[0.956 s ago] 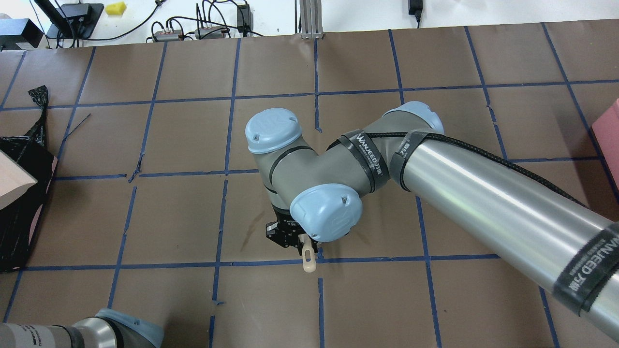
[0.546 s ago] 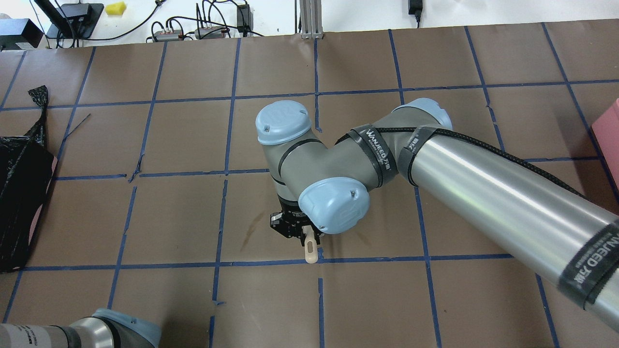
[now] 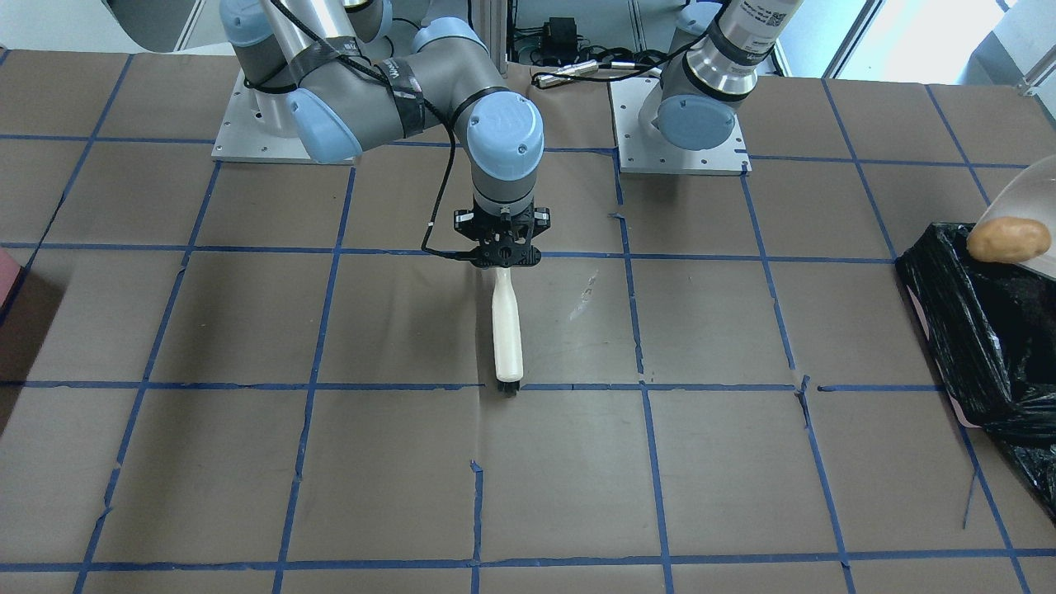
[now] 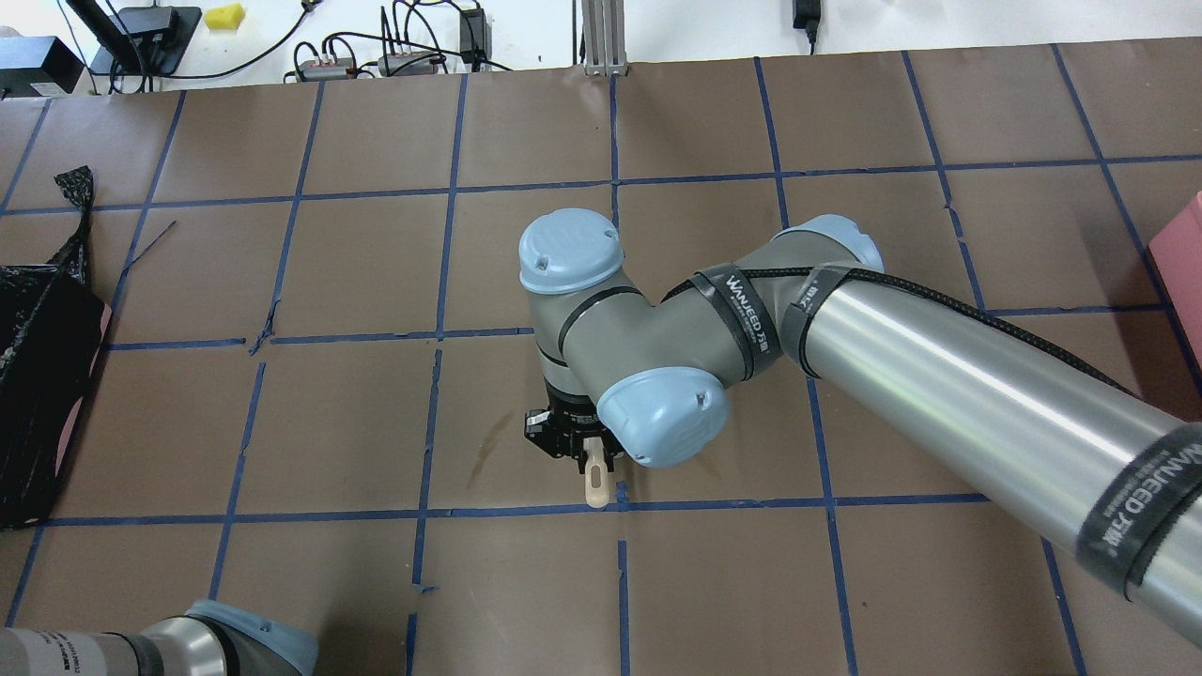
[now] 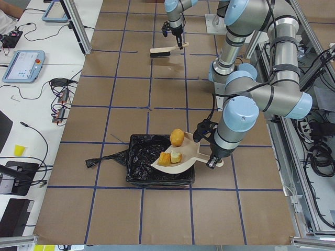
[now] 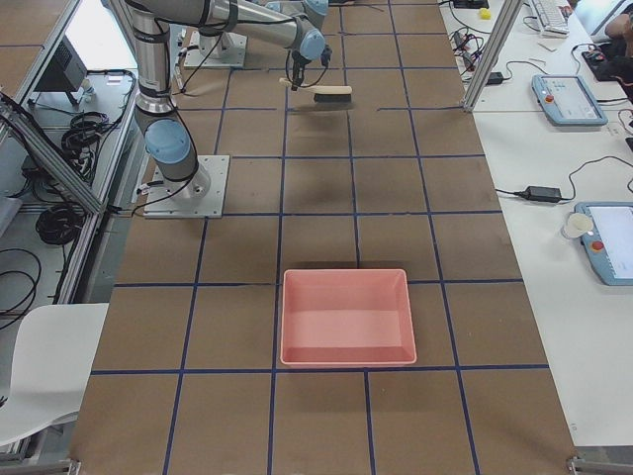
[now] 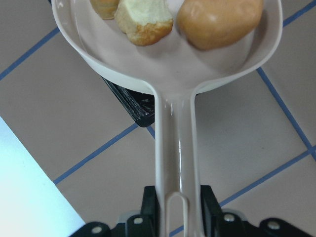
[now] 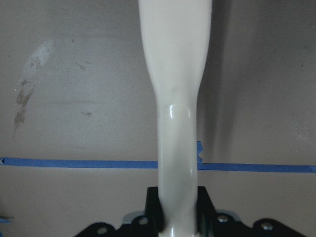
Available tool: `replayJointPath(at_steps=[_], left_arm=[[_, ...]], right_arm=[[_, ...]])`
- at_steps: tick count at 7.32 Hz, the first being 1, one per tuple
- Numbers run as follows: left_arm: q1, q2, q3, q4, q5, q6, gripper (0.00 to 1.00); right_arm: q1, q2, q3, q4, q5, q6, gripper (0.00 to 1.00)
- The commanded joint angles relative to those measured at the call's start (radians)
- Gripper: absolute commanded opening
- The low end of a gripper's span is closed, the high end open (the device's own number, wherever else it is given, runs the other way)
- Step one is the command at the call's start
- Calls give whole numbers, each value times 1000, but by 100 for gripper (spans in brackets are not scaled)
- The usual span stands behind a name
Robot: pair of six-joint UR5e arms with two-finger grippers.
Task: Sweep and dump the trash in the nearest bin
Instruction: 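Tilt the dustpan with the left gripper to dump trash into the bin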
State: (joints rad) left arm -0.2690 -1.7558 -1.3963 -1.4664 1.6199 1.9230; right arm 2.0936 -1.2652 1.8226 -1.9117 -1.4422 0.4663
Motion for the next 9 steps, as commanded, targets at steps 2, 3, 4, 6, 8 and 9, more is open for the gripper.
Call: replayJointPath(at_steps=[2,3,4,6,8,9], left_arm=[[-21,-1,-12,55,67,2,14],[-19,1,-13,57,67,7,14],[-19,2,-12,57,72,7,14],[-57,10,-1,70,184,-7,14],[-114,48,3,124,253,-9,14],[-146,64,-1,115,255,-13,14]], right_arm=[[-12,-3,26,-33,2,-1,3],[-9,3,29,-43,2,-1,5],[-14,3,27,-41,0,-4,7],[-12,23,26,-38,-67,-11,100],[-17,12,24,-20,-70,-12,100],[-30,10,15,-29,-70,-21,100]])
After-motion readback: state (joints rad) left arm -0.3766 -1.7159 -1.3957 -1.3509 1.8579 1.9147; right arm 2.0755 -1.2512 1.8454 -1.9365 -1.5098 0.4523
